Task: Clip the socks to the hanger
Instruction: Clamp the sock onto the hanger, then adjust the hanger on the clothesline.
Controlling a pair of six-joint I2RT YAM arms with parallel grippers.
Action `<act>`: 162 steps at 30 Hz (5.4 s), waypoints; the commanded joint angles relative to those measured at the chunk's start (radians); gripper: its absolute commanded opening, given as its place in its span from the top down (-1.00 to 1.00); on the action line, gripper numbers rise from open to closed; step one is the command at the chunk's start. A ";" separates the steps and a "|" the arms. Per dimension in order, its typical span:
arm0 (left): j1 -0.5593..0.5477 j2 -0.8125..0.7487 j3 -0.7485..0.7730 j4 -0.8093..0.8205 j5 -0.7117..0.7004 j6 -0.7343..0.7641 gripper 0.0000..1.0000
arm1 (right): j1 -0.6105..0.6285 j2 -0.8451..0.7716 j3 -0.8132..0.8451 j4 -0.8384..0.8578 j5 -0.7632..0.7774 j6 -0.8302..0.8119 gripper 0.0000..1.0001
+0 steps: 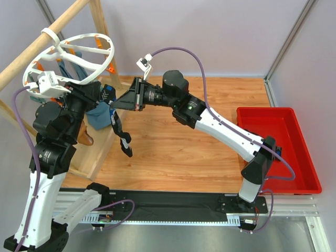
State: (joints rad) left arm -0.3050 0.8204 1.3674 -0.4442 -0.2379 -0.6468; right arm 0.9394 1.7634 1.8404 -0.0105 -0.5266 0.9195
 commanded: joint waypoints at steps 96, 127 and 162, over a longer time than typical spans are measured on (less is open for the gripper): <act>-0.005 -0.202 0.297 -0.606 -0.138 0.246 -0.16 | 0.114 -0.034 -0.353 0.001 0.346 -0.659 -0.42; -0.011 -0.288 0.470 -0.491 -0.124 0.223 -0.22 | 0.118 0.507 0.395 0.458 0.290 -0.039 -0.61; -0.029 -0.300 0.303 -0.439 -0.043 0.177 -0.30 | -0.010 0.381 0.260 0.457 0.177 -0.090 -0.63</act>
State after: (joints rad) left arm -0.3279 0.5034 1.6783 -0.9207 -0.3153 -0.4587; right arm 0.9169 2.2299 2.1475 0.4110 -0.3122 0.8635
